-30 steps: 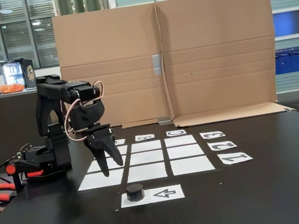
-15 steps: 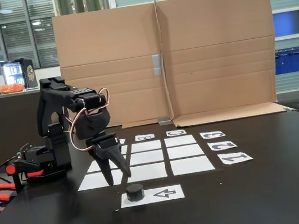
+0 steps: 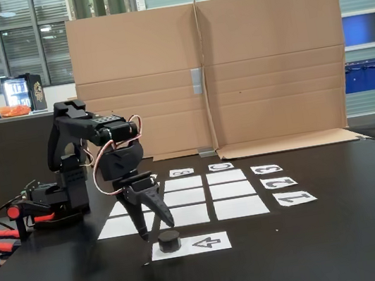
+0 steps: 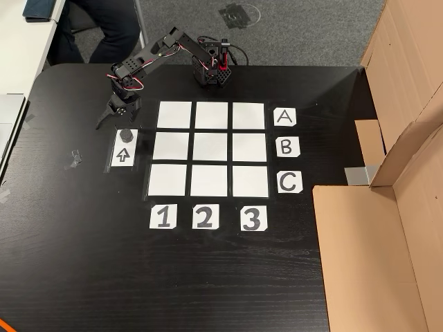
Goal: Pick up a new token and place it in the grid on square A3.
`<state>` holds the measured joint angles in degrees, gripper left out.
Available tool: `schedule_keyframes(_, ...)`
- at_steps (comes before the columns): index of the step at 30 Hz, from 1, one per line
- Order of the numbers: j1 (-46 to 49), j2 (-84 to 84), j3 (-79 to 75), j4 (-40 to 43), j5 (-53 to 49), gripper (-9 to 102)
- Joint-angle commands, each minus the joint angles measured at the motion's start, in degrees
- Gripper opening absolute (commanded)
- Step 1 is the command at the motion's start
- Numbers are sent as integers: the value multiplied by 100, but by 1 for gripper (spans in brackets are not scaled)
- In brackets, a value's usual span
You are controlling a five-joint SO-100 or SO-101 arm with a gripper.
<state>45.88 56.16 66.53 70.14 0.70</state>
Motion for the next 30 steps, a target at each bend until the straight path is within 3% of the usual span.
schedule_keyframes(1,-158,9,-264,-44,-62,58)
schedule_keyframes(16,-677,-132,-404,-44,-53,56)
schedule_keyframes(30,-554,-501,-738,-44,-44,51)
